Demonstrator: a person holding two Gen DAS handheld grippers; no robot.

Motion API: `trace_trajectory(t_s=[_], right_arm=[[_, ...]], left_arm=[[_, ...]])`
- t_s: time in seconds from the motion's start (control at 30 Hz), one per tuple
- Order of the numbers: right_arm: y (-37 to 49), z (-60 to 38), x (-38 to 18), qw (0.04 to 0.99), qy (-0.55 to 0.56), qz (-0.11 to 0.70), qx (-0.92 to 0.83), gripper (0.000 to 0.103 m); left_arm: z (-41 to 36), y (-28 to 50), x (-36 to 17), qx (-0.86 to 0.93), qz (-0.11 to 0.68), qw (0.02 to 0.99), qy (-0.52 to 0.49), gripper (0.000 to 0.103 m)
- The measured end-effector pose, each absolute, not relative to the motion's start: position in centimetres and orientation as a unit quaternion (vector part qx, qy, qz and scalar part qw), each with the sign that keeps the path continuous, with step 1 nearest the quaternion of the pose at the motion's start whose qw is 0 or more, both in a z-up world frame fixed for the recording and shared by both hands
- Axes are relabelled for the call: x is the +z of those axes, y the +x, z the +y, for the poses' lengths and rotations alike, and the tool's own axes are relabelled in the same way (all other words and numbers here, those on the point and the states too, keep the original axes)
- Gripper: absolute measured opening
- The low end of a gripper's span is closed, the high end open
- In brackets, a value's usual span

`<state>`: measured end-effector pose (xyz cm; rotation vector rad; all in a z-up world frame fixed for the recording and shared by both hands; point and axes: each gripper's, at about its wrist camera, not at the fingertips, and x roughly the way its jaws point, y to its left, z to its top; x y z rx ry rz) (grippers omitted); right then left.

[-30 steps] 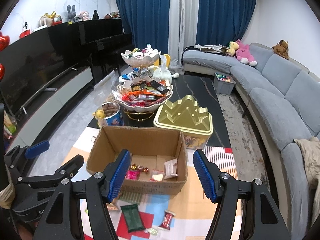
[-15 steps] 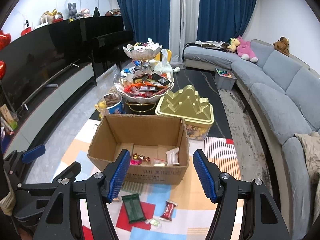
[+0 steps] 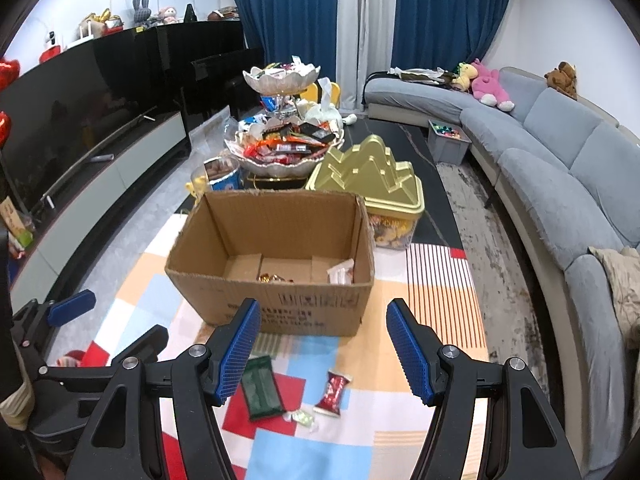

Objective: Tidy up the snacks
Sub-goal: 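Move both open tools back toward the snacks on the mat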

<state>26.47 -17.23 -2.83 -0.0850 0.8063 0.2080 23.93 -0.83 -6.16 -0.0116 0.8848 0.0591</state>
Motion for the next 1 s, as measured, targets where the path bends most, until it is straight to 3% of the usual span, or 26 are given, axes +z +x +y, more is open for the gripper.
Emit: trace_trajectory(t_s=[1.0], right_arm=[[27.1, -20.6, -12.1, 0.87, -0.041, 0.486, 0.076, 0.066]], left_arm=[[-4.9, 26.4, -15.4, 0.036, 0.514, 0.857, -0.018, 0.096]])
